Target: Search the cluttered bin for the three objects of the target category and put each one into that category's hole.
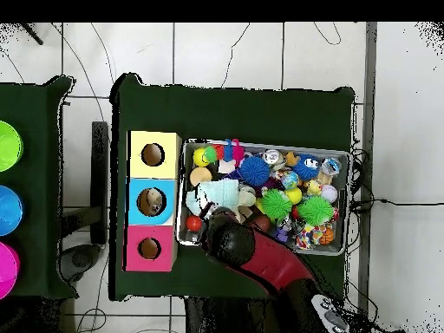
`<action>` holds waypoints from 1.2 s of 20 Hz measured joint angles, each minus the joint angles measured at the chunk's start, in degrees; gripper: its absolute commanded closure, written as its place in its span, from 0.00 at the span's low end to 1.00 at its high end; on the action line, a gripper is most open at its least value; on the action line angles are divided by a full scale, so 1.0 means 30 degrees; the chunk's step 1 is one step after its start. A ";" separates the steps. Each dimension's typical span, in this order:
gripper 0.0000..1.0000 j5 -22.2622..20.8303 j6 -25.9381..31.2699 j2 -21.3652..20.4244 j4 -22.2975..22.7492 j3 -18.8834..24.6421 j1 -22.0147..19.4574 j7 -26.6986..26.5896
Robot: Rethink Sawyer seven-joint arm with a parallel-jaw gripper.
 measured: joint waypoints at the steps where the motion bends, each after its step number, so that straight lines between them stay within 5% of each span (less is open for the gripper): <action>1: 1.00 0.0059 -0.0236 0.0132 0.0133 0.0160 0.0112 0.0000; 10: 1.00 0.0087 -0.0546 0.0468 0.0469 0.0204 0.0779 0.0000; 11: 0.00 0.0083 -0.0550 0.0546 0.0475 -0.0058 0.0997 0.0000; 24: 0.00 0.0083 -0.0790 0.0595 0.0621 -0.0571 0.1182 0.0000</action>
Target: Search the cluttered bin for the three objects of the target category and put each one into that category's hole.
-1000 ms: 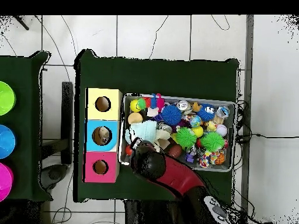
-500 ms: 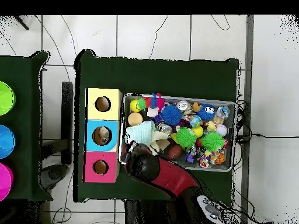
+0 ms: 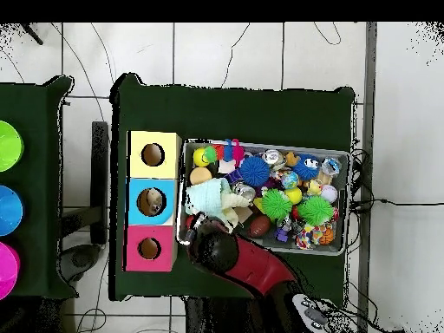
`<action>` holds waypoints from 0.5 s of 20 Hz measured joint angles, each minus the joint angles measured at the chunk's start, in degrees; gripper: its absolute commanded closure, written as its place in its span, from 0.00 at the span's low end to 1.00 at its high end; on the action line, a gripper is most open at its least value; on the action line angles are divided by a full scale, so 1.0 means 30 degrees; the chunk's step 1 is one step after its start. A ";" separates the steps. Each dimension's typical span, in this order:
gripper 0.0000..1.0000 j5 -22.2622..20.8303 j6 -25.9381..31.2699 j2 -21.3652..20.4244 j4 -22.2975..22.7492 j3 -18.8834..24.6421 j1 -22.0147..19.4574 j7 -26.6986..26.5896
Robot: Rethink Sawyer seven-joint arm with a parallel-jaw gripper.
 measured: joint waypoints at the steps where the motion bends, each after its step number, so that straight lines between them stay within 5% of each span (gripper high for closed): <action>1: 0.00 0.0004 0.0004 -0.0024 0.0000 -0.0044 0.0008 0.0000; 6: 0.00 0.0000 0.1430 -0.1104 0.0003 -0.0954 0.0534 0.0000; 10: 0.00 -0.0263 0.6141 -0.3099 -0.0331 -0.2081 0.1129 0.0000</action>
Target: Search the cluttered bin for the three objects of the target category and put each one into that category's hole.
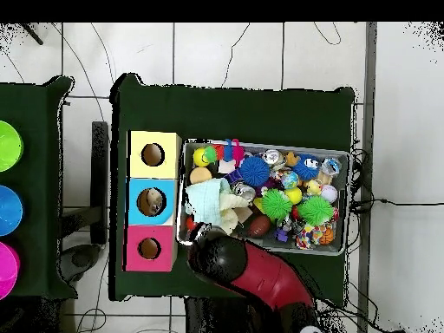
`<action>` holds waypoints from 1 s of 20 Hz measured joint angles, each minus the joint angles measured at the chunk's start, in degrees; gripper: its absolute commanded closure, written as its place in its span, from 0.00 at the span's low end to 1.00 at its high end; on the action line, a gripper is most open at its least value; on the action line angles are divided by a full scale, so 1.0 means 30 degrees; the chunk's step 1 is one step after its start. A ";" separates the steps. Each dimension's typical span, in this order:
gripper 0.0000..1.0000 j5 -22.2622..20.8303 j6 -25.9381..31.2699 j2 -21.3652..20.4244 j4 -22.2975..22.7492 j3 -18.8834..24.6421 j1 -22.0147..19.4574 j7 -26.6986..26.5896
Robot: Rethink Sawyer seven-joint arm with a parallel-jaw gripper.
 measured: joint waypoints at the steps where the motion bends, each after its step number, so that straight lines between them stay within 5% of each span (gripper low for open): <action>1: 0.00 -0.0071 0.0662 -0.0201 -0.0094 -0.0083 0.0000 0.0000; 6: 0.00 -0.1135 0.5069 -0.1332 -0.1403 -0.0598 -0.0135 0.0000; 13: 0.00 -0.3290 0.5554 -0.1810 -0.3007 -0.0675 -0.0656 0.0000; 20: 0.00 -0.5710 0.5558 -0.2288 -0.5181 0.0934 -0.3442 -0.0476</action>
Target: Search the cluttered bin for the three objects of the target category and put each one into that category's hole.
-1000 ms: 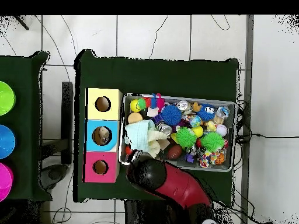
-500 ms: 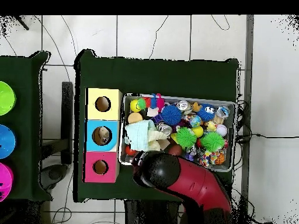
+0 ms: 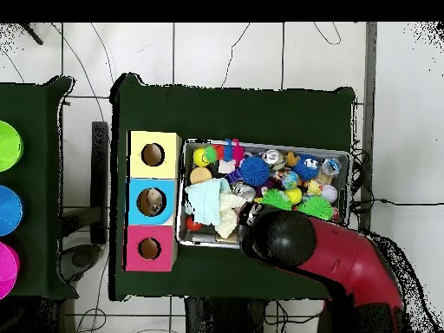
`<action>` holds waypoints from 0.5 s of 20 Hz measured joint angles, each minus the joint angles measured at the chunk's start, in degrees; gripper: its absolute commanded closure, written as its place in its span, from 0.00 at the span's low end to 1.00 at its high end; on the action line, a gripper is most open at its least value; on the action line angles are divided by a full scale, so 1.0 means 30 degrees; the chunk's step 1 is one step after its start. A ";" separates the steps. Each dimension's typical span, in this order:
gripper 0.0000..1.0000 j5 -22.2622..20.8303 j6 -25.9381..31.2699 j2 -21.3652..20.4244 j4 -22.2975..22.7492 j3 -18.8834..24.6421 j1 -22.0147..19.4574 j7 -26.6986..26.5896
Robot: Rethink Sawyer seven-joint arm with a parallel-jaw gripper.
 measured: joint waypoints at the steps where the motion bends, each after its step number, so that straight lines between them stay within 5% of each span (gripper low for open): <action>1: 0.00 -0.0200 0.0004 -0.0022 -0.0216 0.0289 -0.0334 -0.0145; 10: 0.00 -0.1615 0.0012 -0.0026 -0.2114 0.3367 -0.3296 -0.3031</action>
